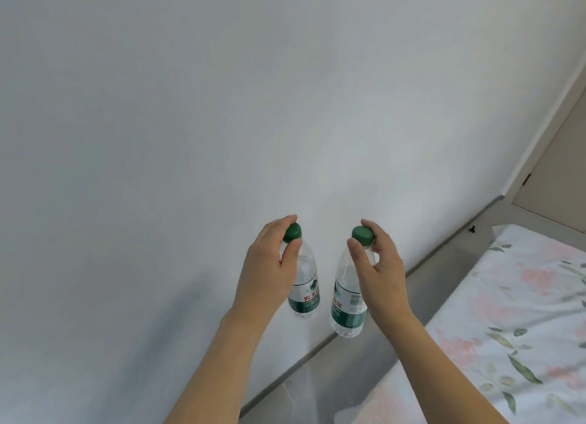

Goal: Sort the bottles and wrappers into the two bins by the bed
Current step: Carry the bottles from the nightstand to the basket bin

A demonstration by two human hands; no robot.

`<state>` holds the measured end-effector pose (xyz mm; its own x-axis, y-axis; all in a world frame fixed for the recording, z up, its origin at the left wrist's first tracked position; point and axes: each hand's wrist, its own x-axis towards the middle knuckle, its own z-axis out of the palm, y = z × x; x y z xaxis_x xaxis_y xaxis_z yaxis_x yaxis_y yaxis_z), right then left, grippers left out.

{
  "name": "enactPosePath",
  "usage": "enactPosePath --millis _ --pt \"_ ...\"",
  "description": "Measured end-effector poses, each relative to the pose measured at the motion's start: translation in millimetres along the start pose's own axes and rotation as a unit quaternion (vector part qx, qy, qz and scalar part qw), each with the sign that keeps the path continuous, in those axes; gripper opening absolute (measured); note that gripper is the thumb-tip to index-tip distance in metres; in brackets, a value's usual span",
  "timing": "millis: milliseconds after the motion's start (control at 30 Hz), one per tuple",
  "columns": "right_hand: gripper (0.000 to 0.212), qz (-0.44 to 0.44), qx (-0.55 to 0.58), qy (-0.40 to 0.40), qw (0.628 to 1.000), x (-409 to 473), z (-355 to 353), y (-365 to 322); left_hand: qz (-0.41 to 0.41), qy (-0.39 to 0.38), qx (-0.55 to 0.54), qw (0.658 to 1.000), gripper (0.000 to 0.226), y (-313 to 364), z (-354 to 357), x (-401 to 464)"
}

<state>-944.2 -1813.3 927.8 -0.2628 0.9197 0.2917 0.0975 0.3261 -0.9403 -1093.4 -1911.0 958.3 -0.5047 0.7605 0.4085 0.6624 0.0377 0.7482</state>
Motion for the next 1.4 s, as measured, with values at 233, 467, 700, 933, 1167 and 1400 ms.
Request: enactPosePath --millis 233,467,700,933,1167,1400 --pt "0.035 0.029 -0.021 0.140 0.990 66 36 2 0.086 -0.121 -0.050 0.988 0.037 -28 14 114" --pt "0.038 0.049 -0.059 0.253 0.964 104 0 10 0.147 -0.207 -0.102 0.962 0.037 -16 83 180" --pt "0.035 0.064 -0.067 0.344 0.934 157 -59 44 0.173 -0.280 -0.114 0.937 0.038 16 187 234" --pt "0.034 0.061 -0.065 0.352 0.932 260 -135 88 0.202 -0.292 -0.118 0.927 0.038 58 301 313" --pt "0.037 0.063 -0.058 0.365 0.927 357 -217 114 0.222 -0.292 -0.113 0.924 0.039 112 398 381" --pt "0.037 0.060 -0.065 0.377 0.922 413 -280 136 0.232 -0.301 -0.123 0.917 0.039 153 481 423"
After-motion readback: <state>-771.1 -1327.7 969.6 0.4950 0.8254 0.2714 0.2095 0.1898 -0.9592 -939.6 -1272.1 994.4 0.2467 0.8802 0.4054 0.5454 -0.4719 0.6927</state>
